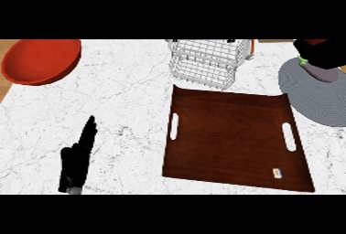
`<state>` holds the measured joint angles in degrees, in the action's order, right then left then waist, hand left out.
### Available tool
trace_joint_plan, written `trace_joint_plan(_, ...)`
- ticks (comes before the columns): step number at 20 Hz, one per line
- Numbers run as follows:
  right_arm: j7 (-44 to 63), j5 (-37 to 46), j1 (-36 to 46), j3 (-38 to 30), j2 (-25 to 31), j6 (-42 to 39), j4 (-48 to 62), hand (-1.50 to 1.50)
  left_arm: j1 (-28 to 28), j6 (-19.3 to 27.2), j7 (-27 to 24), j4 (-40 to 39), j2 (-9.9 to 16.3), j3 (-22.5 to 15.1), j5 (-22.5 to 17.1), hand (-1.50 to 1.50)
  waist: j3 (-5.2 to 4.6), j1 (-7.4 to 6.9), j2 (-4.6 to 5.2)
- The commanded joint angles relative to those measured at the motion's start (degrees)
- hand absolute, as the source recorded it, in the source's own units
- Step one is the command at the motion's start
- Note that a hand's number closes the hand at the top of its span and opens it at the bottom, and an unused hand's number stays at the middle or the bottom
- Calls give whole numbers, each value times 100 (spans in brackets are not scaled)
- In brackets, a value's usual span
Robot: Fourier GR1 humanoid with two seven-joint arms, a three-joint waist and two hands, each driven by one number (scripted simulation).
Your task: Pick the bell pepper from the tray and place it in the tiered basket
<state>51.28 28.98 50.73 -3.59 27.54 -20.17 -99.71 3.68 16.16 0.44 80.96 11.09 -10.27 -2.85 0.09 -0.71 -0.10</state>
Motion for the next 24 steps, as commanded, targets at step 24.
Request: trace_joint_plan(24, -2278, 1506, 1846, 299, -1463, 2376, 5796, 150, -271, -224, 446, -64, -157, 155, 158, 0, -10, -60, 51)
